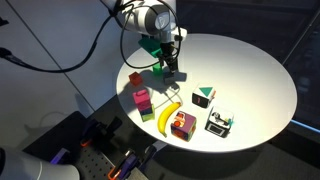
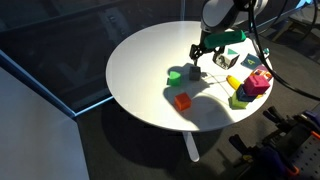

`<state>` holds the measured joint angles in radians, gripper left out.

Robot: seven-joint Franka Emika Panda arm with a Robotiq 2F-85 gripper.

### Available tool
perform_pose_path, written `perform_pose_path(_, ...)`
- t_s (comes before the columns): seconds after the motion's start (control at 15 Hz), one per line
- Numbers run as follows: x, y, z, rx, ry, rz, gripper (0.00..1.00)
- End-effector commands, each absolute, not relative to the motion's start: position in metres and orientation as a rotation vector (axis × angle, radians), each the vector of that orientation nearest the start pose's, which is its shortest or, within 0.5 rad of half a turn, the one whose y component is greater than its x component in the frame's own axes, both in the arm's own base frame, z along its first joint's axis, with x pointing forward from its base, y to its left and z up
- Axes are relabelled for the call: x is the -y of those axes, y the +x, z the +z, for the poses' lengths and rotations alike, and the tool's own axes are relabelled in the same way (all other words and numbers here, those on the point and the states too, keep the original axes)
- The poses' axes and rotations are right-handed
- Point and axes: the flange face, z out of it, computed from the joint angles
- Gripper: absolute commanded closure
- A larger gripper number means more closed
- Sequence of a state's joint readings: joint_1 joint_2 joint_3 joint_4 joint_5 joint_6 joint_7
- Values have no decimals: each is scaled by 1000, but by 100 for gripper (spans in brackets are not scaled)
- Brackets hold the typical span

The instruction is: Put the grey building block on the pink building block

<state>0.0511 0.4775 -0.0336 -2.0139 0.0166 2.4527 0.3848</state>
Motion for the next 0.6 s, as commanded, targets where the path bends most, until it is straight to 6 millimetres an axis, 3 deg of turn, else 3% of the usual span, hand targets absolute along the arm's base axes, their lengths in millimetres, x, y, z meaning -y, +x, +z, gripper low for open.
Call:
perform_pose_path(0.0, -18, 615, 205, -658, -3073, 36, 0)
perform_pose_path(0.53, -27, 641, 196, -712, -3072, 20, 0)
